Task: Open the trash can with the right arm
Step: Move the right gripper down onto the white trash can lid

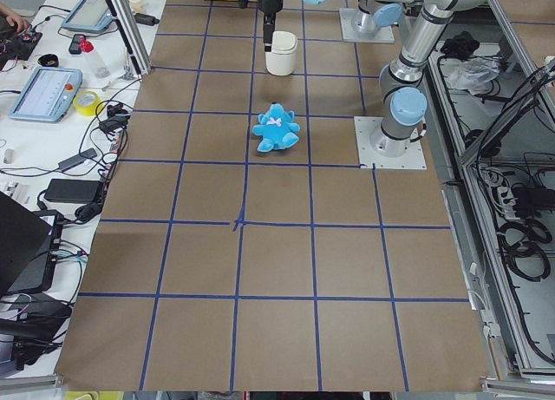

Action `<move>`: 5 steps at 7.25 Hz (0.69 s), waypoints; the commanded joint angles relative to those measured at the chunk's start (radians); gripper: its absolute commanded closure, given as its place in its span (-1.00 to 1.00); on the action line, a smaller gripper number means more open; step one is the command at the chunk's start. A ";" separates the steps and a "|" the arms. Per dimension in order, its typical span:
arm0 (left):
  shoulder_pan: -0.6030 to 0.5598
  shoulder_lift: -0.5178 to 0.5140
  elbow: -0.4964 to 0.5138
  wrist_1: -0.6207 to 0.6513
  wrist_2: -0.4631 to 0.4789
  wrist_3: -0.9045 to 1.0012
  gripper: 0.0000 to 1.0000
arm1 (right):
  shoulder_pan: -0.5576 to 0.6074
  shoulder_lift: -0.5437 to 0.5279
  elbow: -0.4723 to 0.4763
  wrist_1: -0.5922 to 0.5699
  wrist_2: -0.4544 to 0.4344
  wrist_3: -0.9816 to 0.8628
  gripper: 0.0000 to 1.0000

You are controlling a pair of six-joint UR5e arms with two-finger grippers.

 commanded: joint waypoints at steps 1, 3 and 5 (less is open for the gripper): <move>0.000 0.000 0.000 0.000 0.000 0.001 -1.00 | 0.088 0.056 0.099 -0.090 -0.003 0.030 0.99; 0.000 0.000 0.000 0.000 0.000 0.001 -1.00 | 0.094 0.061 0.183 -0.117 -0.003 0.033 1.00; 0.000 0.000 0.000 0.000 0.000 0.001 -1.00 | 0.096 0.062 0.197 -0.107 -0.003 0.029 1.00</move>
